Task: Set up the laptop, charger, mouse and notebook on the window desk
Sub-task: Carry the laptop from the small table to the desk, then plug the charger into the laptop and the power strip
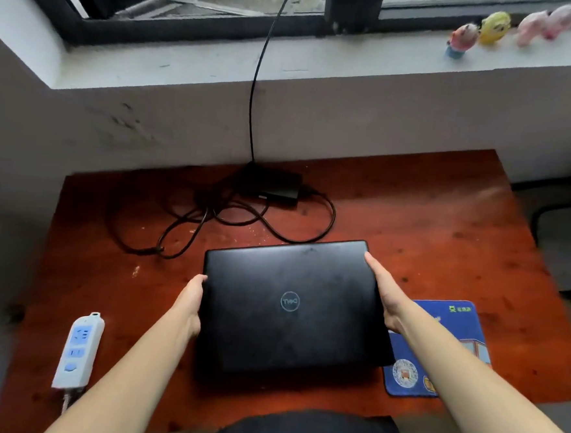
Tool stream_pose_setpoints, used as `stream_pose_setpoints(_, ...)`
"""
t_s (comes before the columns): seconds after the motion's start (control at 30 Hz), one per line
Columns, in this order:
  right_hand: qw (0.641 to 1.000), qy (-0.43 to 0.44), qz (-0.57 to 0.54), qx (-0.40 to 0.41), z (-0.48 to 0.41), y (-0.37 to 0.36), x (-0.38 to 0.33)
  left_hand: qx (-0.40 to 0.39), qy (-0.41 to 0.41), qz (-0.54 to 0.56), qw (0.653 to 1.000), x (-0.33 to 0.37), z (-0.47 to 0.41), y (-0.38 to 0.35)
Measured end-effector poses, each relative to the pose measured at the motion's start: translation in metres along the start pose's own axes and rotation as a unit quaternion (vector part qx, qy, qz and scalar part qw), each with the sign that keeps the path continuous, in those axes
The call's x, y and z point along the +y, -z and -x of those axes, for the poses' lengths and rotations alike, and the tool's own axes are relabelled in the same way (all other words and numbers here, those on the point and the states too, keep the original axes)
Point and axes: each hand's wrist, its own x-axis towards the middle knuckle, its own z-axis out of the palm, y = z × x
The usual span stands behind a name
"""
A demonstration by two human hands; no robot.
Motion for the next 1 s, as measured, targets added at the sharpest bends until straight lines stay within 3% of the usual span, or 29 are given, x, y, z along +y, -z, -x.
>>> stream_pose_setpoints(0.33, 0.999, 0.021, -0.019, 0.022, -0.003, -0.011, 0.002, -0.037, -0.002, 0.057, 0.998, -0.012, -0.008, -0.002)
stream_pose_setpoints(0.5, 0.998, 0.031, -0.003, 0.049, -0.004, -0.018, 0.005, 0.007, -0.020, 0.002, 1.000, -0.011, -0.007, -0.007)
stream_pose_setpoints(0.7, 0.995, 0.036, 0.034, 0.092, -0.006, -0.026, 0.008, -0.003, -0.017, -0.046, 0.999, -0.013, -0.011, -0.003)
stream_pose_setpoints(0.87, 0.979, 0.032, 0.145, 0.136, -0.004, -0.037, 0.018, 0.019, -0.038, -0.085, 0.995, -0.021, -0.013, -0.004)
stream_pose_setpoints(1.0, 0.926, 0.023, 0.343, 0.157, -0.005, -0.047, 0.031, 0.028, -0.100, -0.249, 0.963, -0.042, -0.016, -0.009)
